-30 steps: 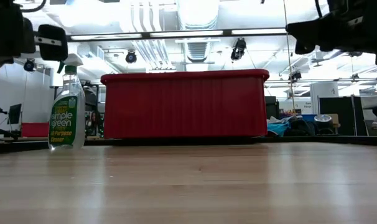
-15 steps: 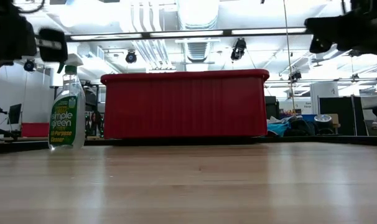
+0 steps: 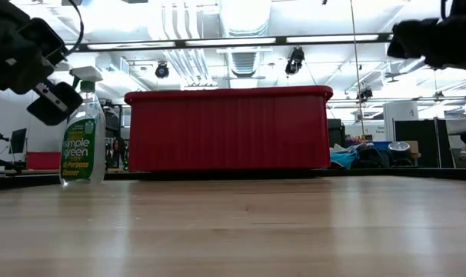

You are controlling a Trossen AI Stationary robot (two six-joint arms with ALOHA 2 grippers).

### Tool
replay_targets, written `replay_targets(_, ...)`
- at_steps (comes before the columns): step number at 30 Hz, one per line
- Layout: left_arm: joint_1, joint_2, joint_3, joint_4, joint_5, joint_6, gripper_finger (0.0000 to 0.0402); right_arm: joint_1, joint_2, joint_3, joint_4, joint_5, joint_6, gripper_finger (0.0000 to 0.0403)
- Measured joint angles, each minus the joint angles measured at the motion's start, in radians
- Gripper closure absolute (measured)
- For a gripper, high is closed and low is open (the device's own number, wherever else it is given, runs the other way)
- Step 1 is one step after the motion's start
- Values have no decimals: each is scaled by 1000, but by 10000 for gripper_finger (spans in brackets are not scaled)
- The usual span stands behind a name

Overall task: Fold Laundry from Bin
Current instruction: Return to Home Position

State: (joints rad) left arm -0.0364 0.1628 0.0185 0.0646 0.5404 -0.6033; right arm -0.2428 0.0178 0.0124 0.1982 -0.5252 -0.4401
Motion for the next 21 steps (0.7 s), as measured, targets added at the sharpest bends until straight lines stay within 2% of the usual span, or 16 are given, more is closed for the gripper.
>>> replay_targets(3, 0, 20, 0, 1, 0, -1, 402, 0, 11, 0, -55, 36, 76, 394)
replay_targets(9, 0, 53, 0, 4, 0, -1, 402, 0, 41, 0, -120, 37, 288, 394)
replay_targets(13, 0, 70, 1, 4, 0, -1, 402, 0, 62, 0, -121, 36, 650, 394)
replay_targets(14, 0, 73, 1, 5, 0, -1, 402, 0, 66, 0, -124, 37, 692, 394)
replay_targets(21, 0, 96, 2, 5, 0, -1, 402, 0, 82, 9, -137, 36, 722, 394)
